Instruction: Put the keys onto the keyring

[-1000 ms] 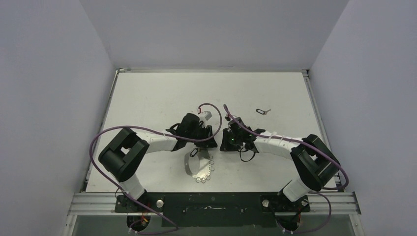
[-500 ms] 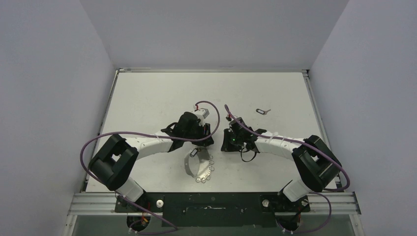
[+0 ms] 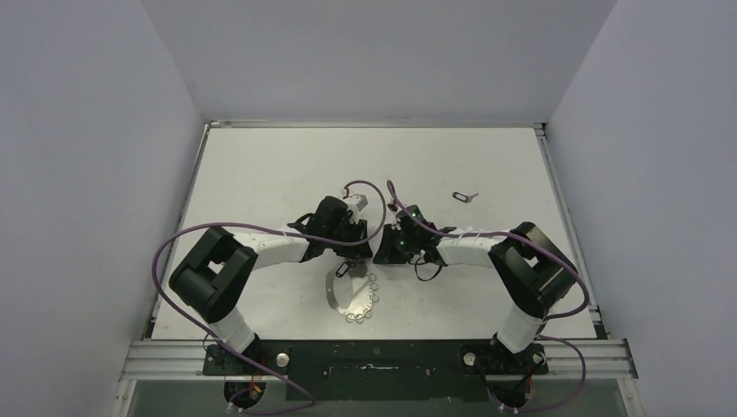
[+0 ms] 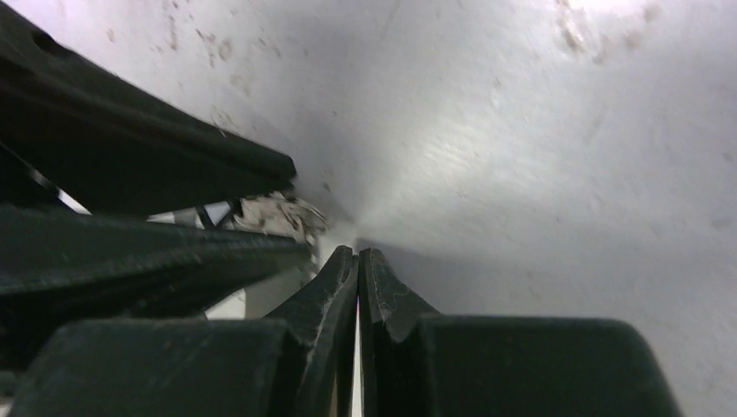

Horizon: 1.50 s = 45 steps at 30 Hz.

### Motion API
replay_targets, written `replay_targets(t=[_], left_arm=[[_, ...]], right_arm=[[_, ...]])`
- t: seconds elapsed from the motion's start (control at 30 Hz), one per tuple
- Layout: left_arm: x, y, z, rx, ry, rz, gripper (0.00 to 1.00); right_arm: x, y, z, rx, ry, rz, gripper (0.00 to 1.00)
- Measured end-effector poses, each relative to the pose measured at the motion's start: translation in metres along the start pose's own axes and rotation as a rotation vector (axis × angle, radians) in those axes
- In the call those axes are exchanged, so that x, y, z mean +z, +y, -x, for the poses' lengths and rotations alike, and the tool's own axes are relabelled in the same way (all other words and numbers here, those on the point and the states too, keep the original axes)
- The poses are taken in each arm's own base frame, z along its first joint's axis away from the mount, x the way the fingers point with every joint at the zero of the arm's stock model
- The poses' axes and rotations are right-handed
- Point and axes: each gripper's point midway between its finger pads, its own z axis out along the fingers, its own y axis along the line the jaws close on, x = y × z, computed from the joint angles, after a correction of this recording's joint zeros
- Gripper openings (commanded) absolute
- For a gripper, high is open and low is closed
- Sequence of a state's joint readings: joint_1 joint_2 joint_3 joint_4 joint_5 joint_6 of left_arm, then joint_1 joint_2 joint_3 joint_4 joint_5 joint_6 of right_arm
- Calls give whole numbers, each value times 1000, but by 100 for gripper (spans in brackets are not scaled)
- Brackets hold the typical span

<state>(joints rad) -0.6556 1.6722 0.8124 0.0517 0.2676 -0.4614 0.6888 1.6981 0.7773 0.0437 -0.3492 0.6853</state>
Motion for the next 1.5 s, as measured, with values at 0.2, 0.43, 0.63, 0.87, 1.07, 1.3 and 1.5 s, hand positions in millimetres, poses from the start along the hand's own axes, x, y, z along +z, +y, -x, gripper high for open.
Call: replay_targets(t=[0.2,0.43,0.63,0.87,1.07,1.3,1.5], left_arm=[[-1,-7,-2,-4,12,-34,23],[-9,-19,2,-9,-1,-72,18],[-19,-27,2,-3,-23,-102,24],[-34,-16,-5,-23,-52,-46,32],[-64,6,-11,-70,-130,42,39],[-101,27,-22,-131,-233,118,42],[-118,36,-33,-163,-281,138,42]], right_arm=[[14,13,9,29,-26,76,0],[22,20,15,46,-42,111,0],[20,18,15,33,-41,98,10],[4,11,5,-81,-29,-29,39],[-2,18,-11,-256,3,-156,47],[-9,22,-8,-358,-10,-246,48],[-9,31,8,-389,-49,-262,51]])
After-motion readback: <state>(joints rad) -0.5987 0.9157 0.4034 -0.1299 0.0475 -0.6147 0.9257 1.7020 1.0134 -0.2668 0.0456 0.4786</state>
